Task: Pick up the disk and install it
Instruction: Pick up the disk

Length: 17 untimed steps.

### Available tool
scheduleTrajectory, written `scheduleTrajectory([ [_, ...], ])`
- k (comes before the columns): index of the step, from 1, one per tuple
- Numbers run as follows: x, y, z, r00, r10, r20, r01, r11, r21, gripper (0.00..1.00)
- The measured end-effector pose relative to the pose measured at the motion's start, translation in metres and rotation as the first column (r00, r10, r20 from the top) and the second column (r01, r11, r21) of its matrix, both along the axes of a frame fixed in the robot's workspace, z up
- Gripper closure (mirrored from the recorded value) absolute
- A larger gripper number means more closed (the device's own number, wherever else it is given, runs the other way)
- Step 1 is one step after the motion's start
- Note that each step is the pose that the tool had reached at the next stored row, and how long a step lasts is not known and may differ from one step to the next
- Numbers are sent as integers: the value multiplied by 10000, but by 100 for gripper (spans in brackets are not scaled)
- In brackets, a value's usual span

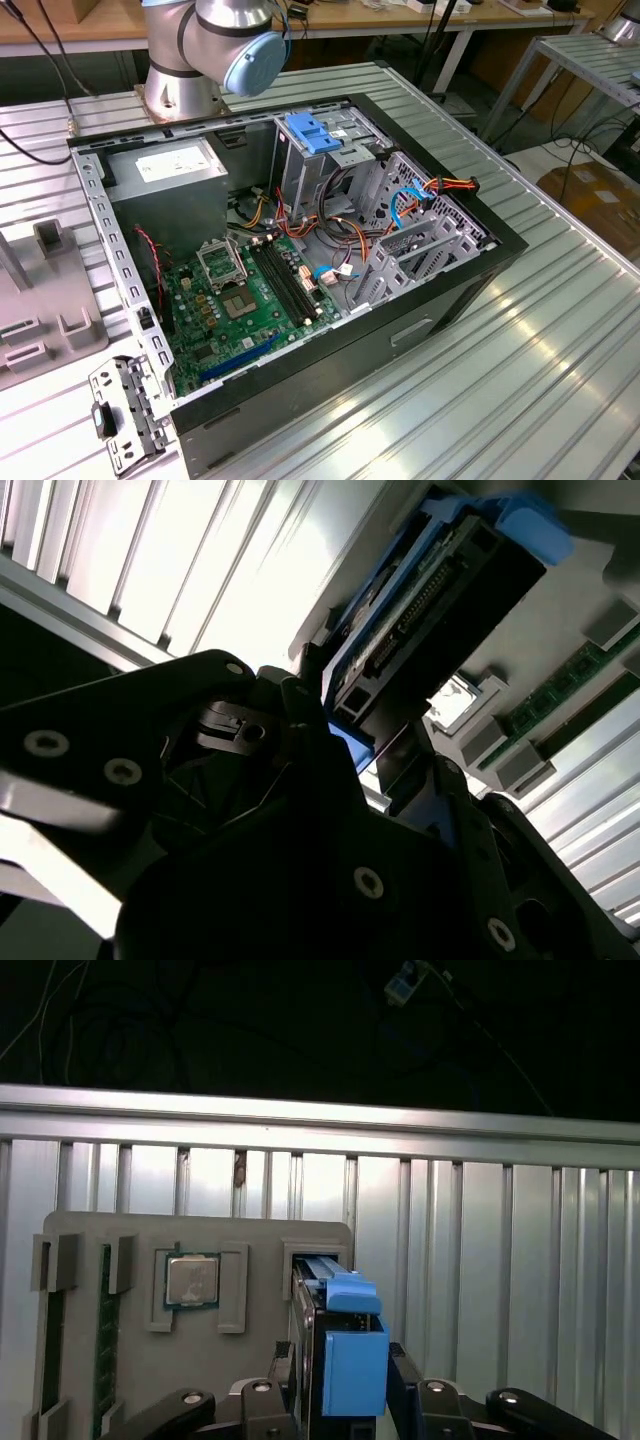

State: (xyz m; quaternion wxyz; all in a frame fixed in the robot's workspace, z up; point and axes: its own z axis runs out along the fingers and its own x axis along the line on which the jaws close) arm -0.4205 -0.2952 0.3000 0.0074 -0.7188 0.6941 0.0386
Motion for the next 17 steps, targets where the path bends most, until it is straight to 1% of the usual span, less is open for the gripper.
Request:
scheduleTrajectory([
  [6, -5, 0, -62, 10000, 0, 0, 0, 10000, 0, 52],
  [14, -6, 0, -64, 10000, 0, -1, 0, 10000, 0, 52],
  [15, -6, 0, -64, 10000, 0, -1, 0, 10000, -1, 53],
  [16, -6, 0, -64, 10000, 0, -1, 0, 10000, 0, 60],
  [17, -6, 0, -64, 10000, 0, -1, 0, 10000, 0, 63],
])
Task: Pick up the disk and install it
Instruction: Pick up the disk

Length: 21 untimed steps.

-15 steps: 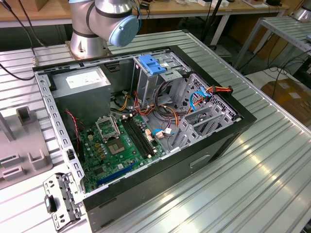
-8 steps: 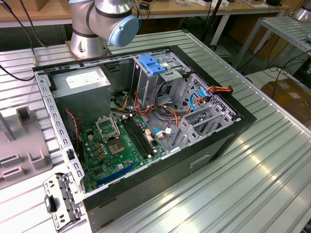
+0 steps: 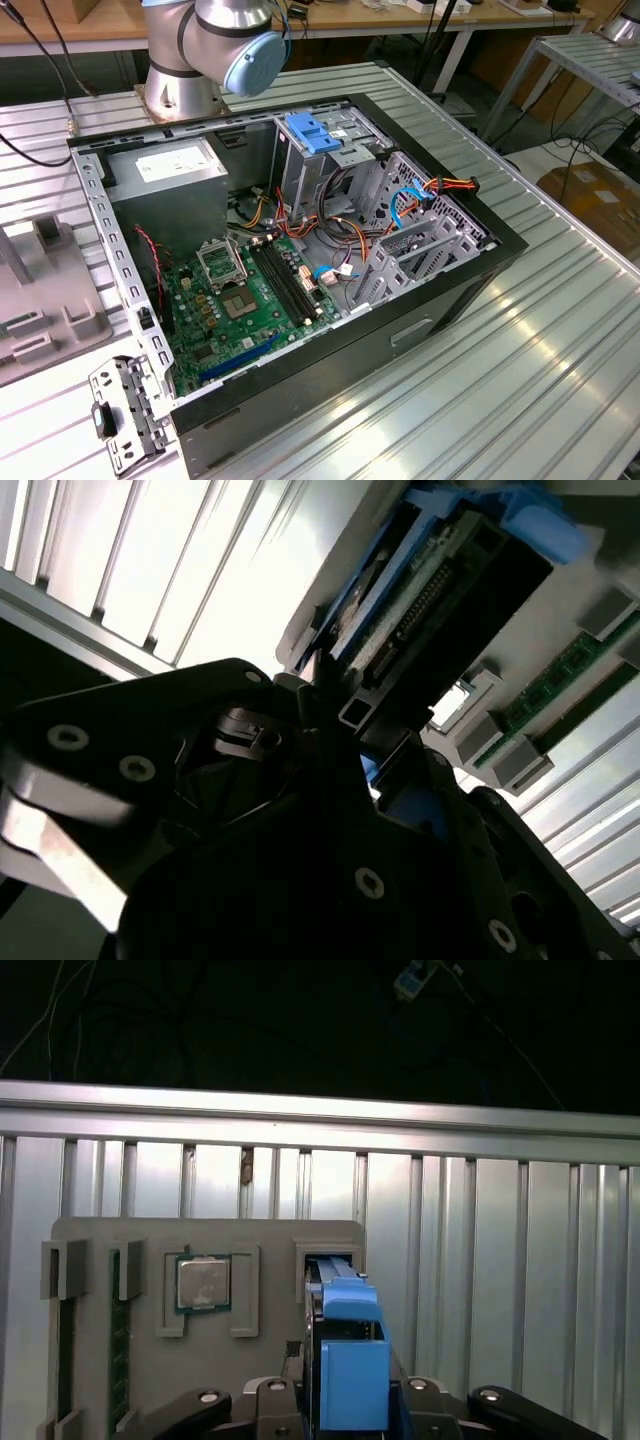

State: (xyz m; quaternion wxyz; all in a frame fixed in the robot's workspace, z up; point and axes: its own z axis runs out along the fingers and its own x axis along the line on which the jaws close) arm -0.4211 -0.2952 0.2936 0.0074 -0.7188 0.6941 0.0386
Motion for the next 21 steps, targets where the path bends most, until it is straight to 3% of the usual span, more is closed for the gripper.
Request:
scheduleTrajectory([
  [12, 0, 0, 6, 10000, -1, 2, 1, 10000, 1, 63],
  [15, 0, 0, 116, 10000, 0, 0, 0, 10000, 29, 63],
  [21, 0, 0, 164, 10000, 0, 1, 0, 10000, 29, 63],
])
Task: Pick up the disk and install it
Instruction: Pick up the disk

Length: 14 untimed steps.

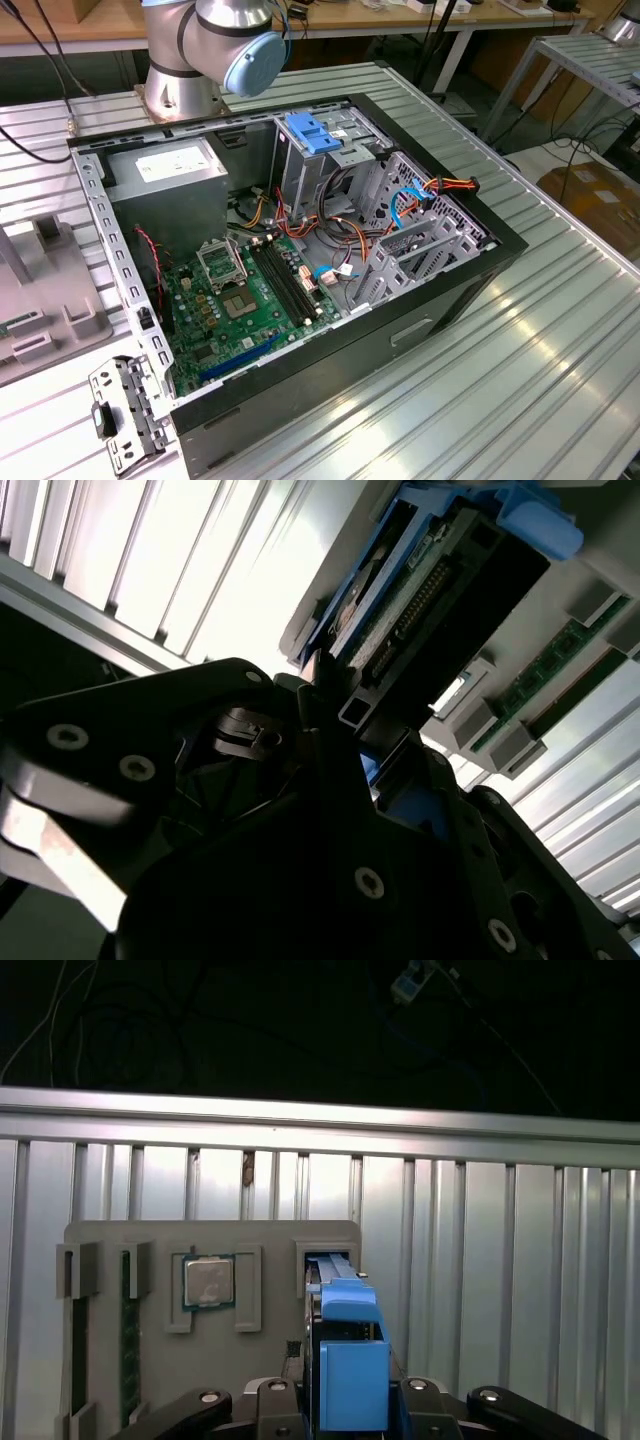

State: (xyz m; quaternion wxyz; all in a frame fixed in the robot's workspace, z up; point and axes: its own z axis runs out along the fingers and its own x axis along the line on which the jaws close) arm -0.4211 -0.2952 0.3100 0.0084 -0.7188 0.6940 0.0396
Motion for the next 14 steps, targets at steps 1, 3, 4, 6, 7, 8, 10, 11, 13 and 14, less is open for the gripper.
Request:
scheduleTrajectory([
  [1, 0, 0, 10, 10000, 0, 0, 0, 10000, 0, 63],
  [3, 0, 0, 29, 10000, 0, 0, 0, 10000, 0, 63],
  [4, 0, 0, 35, 10000, 0, 0, 0, 10000, 0, 63],
  [6, 0, 0, 43, 10000, 0, 2, 0, 10000, 1, 63],
  [7, 0, 0, 51, 10000, 0, -1, 0, 10000, 0, 63],
  [8, 0, 0, 61, 10000, 0, 1, 0, 10000, 1, 63],
  [10, 0, 0, 72, 10000, 0, -1, 0, 10000, 0, 63],
  [11, 0, 0, 80, 10000, 0, 0, 0, 10000, 0, 63],
  [13, 0, 0, 95, 10000, 0, 0, 0, 10000, 0, 63],
  [14, 0, 0, 100, 10000, 0, 1, 0, 10000, 0, 63],
])
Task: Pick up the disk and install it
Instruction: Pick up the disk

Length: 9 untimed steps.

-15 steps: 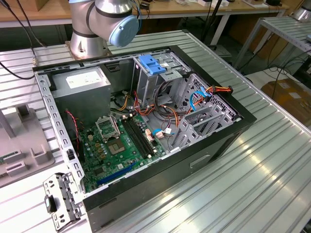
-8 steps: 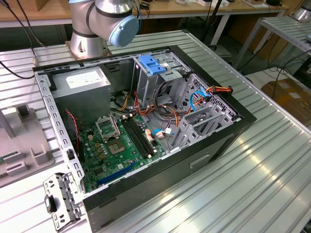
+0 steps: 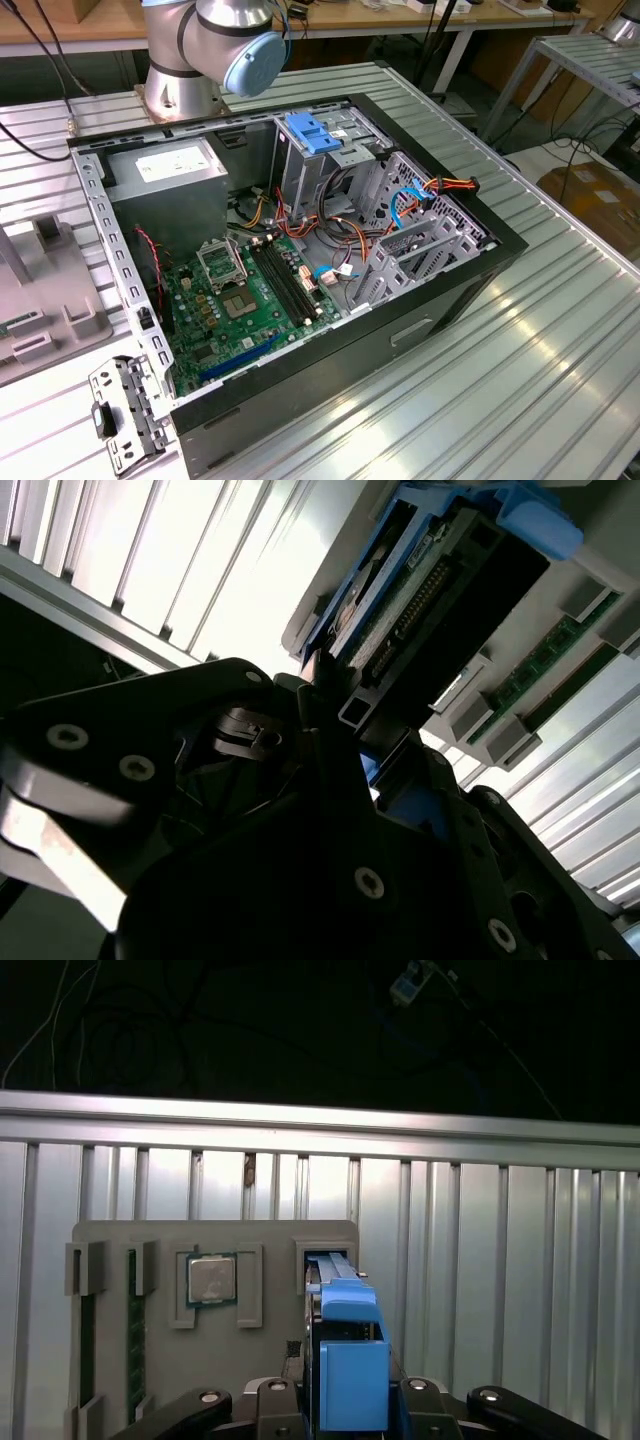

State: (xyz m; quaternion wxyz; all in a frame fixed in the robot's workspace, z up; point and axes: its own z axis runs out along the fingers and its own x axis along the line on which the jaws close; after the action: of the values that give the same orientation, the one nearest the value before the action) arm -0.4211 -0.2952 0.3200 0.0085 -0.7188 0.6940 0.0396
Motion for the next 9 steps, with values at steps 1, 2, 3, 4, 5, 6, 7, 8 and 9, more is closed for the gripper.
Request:
scheduleTrajectory([
  [1, 0, 0, 7, 10000, 0, -1, 0, 10000, -1, 63],
  [2, 0, 0, 14, 10000, 0, -1, 0, 10000, -1, 63],
  [3, 0, 0, 20, 10000, 0, 0, 0, 10000, 0, 63],
  [4, 0, 0, 31, 10000, 0, -1, 0, 10000, -1, 63],
  [5, 0, 0, 36, 10000, 0, -1, 0, 10000, 0, 63],
  [6, 0, 0, 41, 10000, 0, -1, 0, 10000, 0, 63],
  [7, 0, 0, 47, 10000, 0, -1, 0, 10000, -1, 63],
  [8, 0, 0, 51, 10000, 0, 0, 0, 10000, 0, 63],
  [9, 0, 0, 62, 10000, 0, -1, 0, 10000, -1, 63],
])
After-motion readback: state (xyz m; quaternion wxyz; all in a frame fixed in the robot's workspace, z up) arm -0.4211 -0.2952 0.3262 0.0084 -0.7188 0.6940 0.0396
